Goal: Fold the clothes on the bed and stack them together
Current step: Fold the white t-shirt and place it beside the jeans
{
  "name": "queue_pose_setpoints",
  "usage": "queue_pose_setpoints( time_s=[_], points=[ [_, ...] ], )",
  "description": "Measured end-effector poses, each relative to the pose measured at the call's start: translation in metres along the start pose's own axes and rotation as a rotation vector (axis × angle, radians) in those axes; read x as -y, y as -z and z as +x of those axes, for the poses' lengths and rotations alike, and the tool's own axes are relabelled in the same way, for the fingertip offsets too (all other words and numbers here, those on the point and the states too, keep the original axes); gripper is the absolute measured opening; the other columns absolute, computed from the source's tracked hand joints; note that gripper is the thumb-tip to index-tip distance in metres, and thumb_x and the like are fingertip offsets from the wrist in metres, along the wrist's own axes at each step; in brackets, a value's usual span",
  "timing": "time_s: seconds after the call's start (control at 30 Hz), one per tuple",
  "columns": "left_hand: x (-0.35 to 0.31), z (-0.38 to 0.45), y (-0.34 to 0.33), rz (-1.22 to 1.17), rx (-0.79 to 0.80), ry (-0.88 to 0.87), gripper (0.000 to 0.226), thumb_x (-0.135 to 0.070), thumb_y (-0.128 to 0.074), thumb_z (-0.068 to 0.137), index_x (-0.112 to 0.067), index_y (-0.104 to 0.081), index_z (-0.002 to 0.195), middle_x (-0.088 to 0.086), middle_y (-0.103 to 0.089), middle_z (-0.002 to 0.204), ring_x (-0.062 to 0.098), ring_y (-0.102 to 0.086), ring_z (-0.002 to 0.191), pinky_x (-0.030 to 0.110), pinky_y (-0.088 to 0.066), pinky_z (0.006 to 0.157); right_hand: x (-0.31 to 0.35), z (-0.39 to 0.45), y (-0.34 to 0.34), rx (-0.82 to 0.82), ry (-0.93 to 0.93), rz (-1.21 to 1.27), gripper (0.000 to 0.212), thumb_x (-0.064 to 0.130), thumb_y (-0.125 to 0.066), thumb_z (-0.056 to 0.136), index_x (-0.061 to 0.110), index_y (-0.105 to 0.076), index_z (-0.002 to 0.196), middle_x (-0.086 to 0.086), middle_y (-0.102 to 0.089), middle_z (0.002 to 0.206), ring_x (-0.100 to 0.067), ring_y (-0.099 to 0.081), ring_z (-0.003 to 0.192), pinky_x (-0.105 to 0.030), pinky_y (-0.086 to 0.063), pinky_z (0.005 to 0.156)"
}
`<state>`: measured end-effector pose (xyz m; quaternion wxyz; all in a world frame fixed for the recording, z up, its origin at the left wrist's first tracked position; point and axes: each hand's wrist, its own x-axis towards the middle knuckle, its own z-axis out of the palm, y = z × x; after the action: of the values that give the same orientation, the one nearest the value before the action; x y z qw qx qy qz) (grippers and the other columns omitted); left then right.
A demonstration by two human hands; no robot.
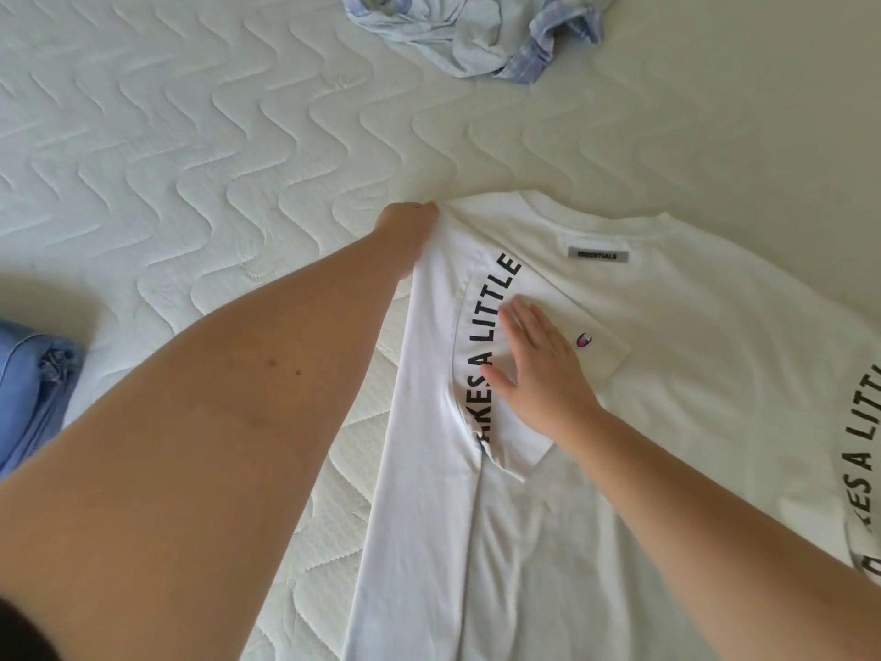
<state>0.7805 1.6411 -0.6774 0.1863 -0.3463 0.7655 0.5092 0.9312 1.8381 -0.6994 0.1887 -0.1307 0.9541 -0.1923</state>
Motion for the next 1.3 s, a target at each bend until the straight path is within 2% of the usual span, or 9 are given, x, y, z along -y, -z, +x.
queue_pose_setpoints(
  time_s=[0.17,0.23,0.3,0.57,0.77,0.93,1.07,1.17,1.3],
  points=[
    [-0.006,-0.007,-0.011,0.134,-0.112,-0.201,0.022,-0.027,-0.047,0.093,-0.022,-0.048,0.071,-0.004,-0.045,0.07,0.017,-0.044,0.064,0.027,-0.035,0.054,-0.008,-0.009,0.022,-0.028,-0.032,0.2,0.067,0.041,-0.048,0.099,0.022,-0.018,0.156,0.002,-0.014,0.163,-0.015,-0.009,0.15,-0.033,-0.012,0.121],
    [-0.005,-0.016,-0.014,0.221,-0.234,-0.347,0.01,-0.027,-0.053,0.094,-0.022,-0.057,0.1,0.0,-0.056,0.097,0.017,-0.054,0.082,0.029,-0.043,0.067,-0.018,-0.018,0.036,-0.094,-0.087,0.232,0.063,0.035,-0.051,0.099,0.019,-0.025,0.154,-0.001,-0.024,0.161,-0.018,-0.019,0.148,-0.034,-0.017,0.12],
    [-0.001,-0.03,-0.02,0.369,-0.298,-0.556,0.03,-0.025,-0.054,0.096,-0.015,-0.053,0.124,0.008,-0.053,0.122,0.021,-0.052,0.109,0.033,-0.045,0.089,-0.034,-0.029,0.05,-0.162,-0.144,0.254,0.059,0.029,-0.053,0.099,0.015,-0.032,0.152,-0.003,-0.032,0.156,-0.019,-0.029,0.143,-0.031,-0.021,0.118],
    [-0.002,-0.108,-0.138,0.914,0.209,-1.181,0.047,-0.027,-0.054,0.096,-0.019,-0.048,0.142,0.004,-0.046,0.146,0.024,-0.036,0.139,0.038,-0.025,0.111,-0.119,-0.076,0.087,-0.237,-0.378,0.219,0.052,0.027,-0.053,0.099,0.015,-0.04,0.148,-0.002,-0.036,0.154,-0.018,-0.027,0.144,-0.031,-0.022,0.117],
    [0.002,-0.135,-0.224,1.237,0.368,-1.17,0.067,-0.049,-0.031,0.103,-0.022,-0.005,0.158,0.0,0.002,0.166,0.019,0.002,0.152,0.038,-0.001,0.122,-0.187,-0.114,0.107,-0.281,-0.541,0.149,0.051,0.025,-0.052,0.099,0.015,-0.04,0.148,-0.003,-0.035,0.155,-0.021,-0.027,0.145,-0.033,-0.018,0.117],
    [-0.008,-0.125,-0.254,1.361,0.378,-1.108,0.073,-0.062,-0.02,0.099,-0.027,0.009,0.157,0.0,0.017,0.164,0.021,0.013,0.151,0.04,0.004,0.123,-0.247,-0.141,0.116,-0.232,-0.757,0.085,0.059,0.027,-0.045,0.102,0.015,-0.023,0.155,-0.006,-0.027,0.159,-0.026,-0.019,0.148,-0.041,-0.016,0.12],
    [-0.02,-0.112,-0.267,1.417,0.445,-1.049,0.078,-0.066,-0.022,0.097,-0.03,0.017,0.155,-0.002,0.026,0.162,0.02,0.019,0.15,0.041,0.007,0.122,-0.274,-0.147,0.122,-0.247,-0.832,0.076,0.06,0.029,-0.05,0.099,0.018,-0.027,0.153,-0.008,-0.032,0.156,-0.03,-0.025,0.145,-0.044,-0.019,0.117],
    [-0.019,-0.105,-0.272,1.423,0.487,-1.022,0.085,-0.069,-0.027,0.094,-0.032,0.023,0.152,-0.004,0.033,0.159,0.019,0.026,0.148,0.041,0.012,0.12,-0.286,-0.146,0.134,-0.233,-0.902,0.019,0.055,0.041,-0.063,0.09,0.018,-0.047,0.138,-0.012,-0.053,0.133,-0.036,-0.045,0.125,-0.044,-0.033,0.104],
    [-0.01,-0.097,-0.274,1.397,0.488,-1.02,0.085,-0.072,-0.022,0.092,-0.033,0.027,0.15,-0.006,0.038,0.156,0.017,0.031,0.145,0.04,0.017,0.117,-0.29,-0.147,0.154,-0.087,-0.895,0.131,0.031,0.038,-0.059,0.09,0.01,-0.062,0.101,-0.009,-0.062,0.091,-0.031,-0.057,0.088,-0.033,-0.04,0.067]
  ],
)
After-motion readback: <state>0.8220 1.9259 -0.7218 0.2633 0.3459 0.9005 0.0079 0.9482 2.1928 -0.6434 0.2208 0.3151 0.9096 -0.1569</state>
